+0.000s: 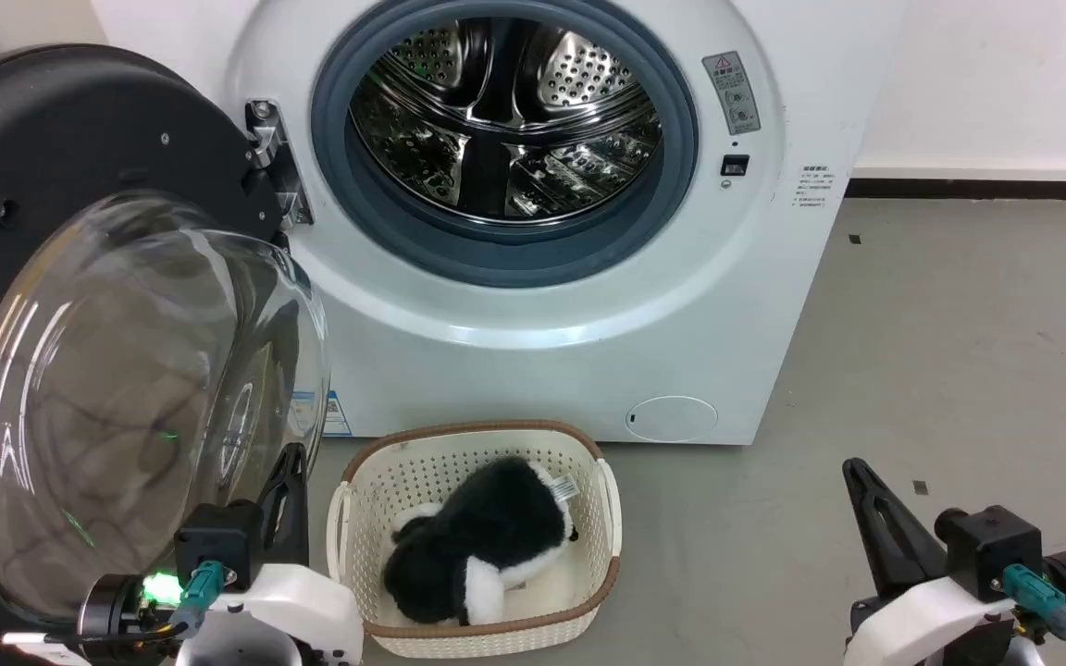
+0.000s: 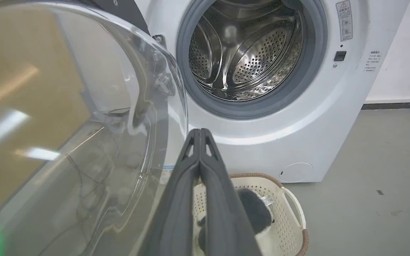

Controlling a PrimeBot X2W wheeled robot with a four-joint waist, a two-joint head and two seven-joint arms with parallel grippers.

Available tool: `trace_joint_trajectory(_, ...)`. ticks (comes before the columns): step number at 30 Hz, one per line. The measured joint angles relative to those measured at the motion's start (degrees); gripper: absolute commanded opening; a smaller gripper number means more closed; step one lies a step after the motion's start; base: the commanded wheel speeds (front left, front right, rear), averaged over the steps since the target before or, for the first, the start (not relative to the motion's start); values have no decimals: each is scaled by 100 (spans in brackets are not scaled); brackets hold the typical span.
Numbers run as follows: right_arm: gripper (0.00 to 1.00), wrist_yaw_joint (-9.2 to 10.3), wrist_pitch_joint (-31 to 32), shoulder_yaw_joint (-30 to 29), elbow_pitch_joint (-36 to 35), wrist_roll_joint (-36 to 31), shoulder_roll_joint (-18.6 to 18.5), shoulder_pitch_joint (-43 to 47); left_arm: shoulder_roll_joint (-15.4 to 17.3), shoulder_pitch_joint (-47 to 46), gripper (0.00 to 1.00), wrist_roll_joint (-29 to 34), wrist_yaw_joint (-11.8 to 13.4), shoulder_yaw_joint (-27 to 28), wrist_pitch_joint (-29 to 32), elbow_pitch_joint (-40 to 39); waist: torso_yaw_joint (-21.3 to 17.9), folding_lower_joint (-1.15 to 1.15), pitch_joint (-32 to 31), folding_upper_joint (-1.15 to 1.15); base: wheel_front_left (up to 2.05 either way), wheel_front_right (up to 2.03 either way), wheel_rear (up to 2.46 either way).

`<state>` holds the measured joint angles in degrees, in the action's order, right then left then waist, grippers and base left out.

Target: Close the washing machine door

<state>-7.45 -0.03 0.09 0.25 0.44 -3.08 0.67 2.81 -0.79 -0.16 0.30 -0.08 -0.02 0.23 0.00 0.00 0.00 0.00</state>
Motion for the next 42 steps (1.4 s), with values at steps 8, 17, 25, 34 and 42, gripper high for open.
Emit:
trace_joint_trajectory(8, 0, 0, 0, 0, 0, 0, 0, 0, 0, 0, 0, 0, 0, 0, 0, 0, 0, 0, 0, 0, 0, 0, 0)
trace_joint_trajectory(17, 100, 0, -8, -11, 11, 14, 0, 2, 0, -2, 100, -1, 27, -22, -4, 16, 0, 0, 4, 0, 0, 0, 0)
trace_joint_trajectory(25, 100, 0, -98, -80, 19, 125, 0, 3, 0, -2, 62, -2, 138, -75, -105, 37, 3, 0, 16, 0, 0, 0, 0)
trace_joint_trajectory(34, 100, 0, -213, -167, 24, 221, 0, 3, 14, -16, 0, 0, 265, -135, -214, 35, 45, 0, 31, 0, 0, 0, 0)
trace_joint_trajectory(42, 100, 0, -297, -244, 34, 369, 0, 4, 63, -172, 0, -3, 332, -154, -304, -176, 155, 0, 58, 0, 0, 0, 0)
